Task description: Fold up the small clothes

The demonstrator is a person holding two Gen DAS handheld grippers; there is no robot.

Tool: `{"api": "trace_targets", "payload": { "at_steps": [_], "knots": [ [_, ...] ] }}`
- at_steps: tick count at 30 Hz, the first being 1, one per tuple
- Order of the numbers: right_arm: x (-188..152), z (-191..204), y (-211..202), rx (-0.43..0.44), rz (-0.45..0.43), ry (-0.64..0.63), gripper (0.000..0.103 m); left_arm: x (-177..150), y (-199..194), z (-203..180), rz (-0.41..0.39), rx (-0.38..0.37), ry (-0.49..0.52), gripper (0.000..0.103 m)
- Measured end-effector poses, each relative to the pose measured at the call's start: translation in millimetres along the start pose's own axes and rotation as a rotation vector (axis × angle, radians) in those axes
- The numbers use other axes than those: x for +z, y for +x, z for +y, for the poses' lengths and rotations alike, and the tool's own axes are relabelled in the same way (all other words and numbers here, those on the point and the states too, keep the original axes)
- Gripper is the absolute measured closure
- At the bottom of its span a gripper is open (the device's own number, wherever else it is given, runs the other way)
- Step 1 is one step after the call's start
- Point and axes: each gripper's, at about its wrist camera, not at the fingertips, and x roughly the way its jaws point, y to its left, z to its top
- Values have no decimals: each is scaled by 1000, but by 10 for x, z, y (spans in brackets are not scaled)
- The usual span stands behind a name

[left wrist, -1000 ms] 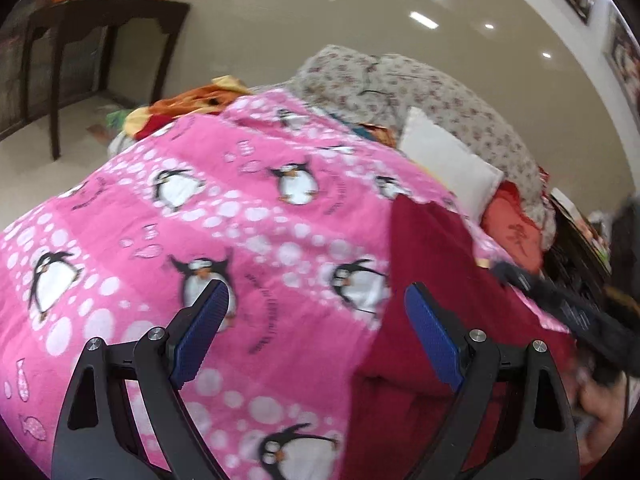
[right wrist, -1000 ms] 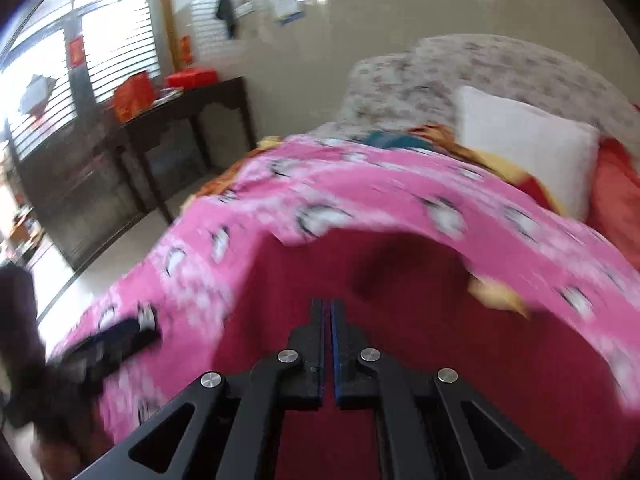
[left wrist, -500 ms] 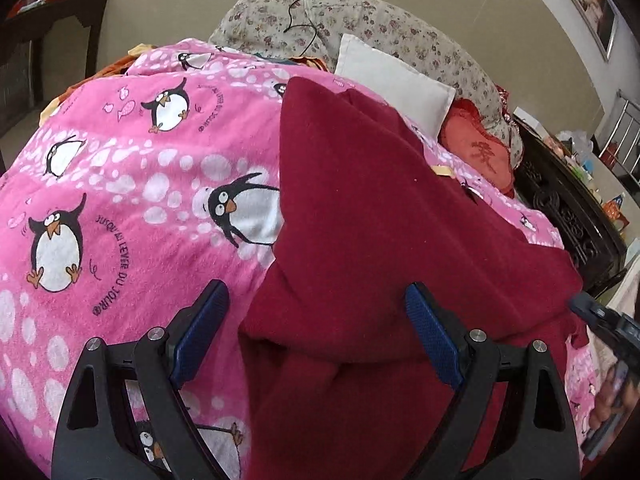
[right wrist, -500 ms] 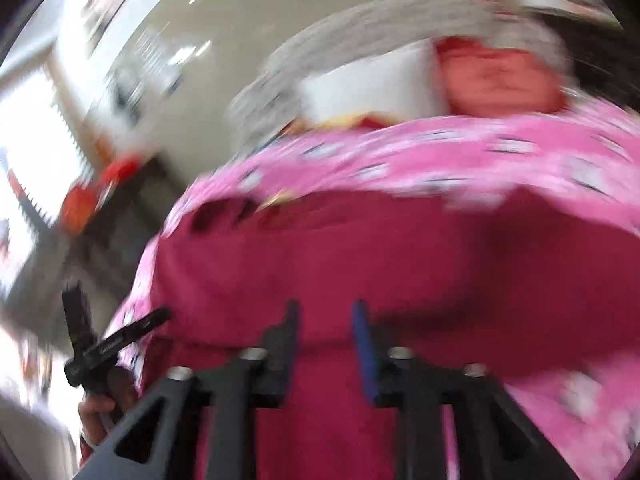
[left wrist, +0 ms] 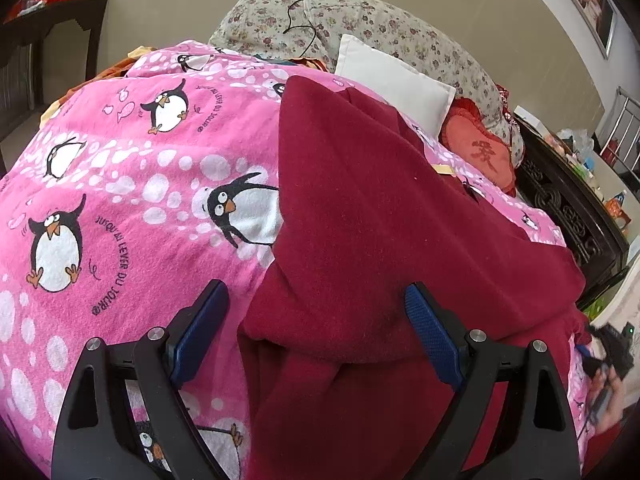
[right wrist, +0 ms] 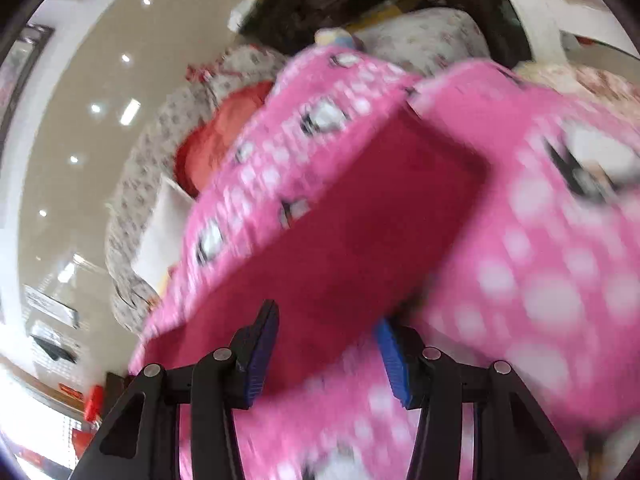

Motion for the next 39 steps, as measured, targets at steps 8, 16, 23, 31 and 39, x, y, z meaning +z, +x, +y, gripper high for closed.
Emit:
{"api": "trace_targets", "payload": {
  "at_steps": [8,16,23,31,39],
  "knots": [
    [-359,1948,-631,176,-89,-587,94,72,-155,119,-53,-41,-64,13],
    [-2100,3700,-184,523,124,-937,94,169,-358,369,-134,-139,-202,13],
    [-3493,3777,1045,402,622,-1096,78,217,-335,552,-128,-144,-275,13],
    [-2797,3342,376,389,391,-1032,72,225,-361,420,-140,-188,-236,13],
    [-1904,2744,117,209,219,-901,71,305,-111,29,-63,-172,-137,40]
  ]
}}
